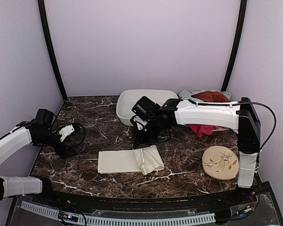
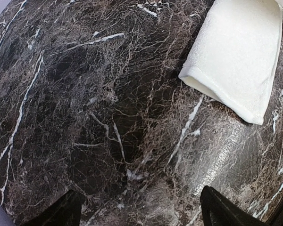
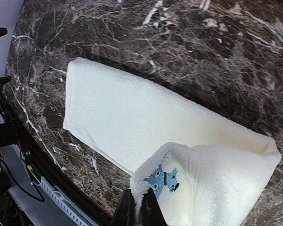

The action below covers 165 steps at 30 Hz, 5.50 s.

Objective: Roll the towels
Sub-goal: Pick up the towel from the center of the board, then fold the towel at the center of the board, then adjust the towel at the center of the board.

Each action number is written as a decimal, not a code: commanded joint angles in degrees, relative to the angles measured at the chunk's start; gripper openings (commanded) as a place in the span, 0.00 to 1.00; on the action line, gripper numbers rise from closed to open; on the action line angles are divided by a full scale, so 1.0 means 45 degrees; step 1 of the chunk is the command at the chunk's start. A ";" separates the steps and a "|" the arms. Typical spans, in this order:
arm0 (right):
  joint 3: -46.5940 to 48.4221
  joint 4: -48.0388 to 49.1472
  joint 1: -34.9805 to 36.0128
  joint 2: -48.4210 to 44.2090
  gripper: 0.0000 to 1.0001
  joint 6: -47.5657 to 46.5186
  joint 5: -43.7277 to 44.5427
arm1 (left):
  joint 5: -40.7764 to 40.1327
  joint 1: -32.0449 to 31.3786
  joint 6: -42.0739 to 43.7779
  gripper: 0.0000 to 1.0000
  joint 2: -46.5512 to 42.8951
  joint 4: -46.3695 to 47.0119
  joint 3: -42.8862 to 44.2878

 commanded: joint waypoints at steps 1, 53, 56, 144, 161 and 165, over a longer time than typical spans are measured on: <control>0.1136 0.0716 0.0342 0.0651 0.00 0.0319 -0.0810 | -0.0060 0.0174 0.0408 0.90 -0.0286 0.0023 -0.0216; 0.0521 0.8160 -0.0388 0.2348 0.44 0.4565 -0.3014 | 0.2001 0.0085 0.0370 0.89 -0.0481 -0.0527 0.0065; -0.0840 0.6859 -0.0809 0.0822 0.43 0.3185 -0.2272 | 0.2094 -0.1057 0.0222 0.87 -0.0186 -0.0308 0.0386; -0.4856 0.7567 -0.0816 0.1221 0.09 0.2570 -0.2341 | -0.4307 -0.7491 0.6115 0.01 0.3143 0.4771 -0.0130; -0.5087 0.7593 -0.0458 0.0957 0.10 0.2705 -0.2205 | -0.4097 -0.6229 0.6307 0.31 0.3710 0.5851 -0.1242; -0.5272 0.8217 -0.0412 0.0540 0.12 0.3121 -0.2478 | -0.4092 -0.5784 0.5853 0.38 0.3913 0.5898 -0.0713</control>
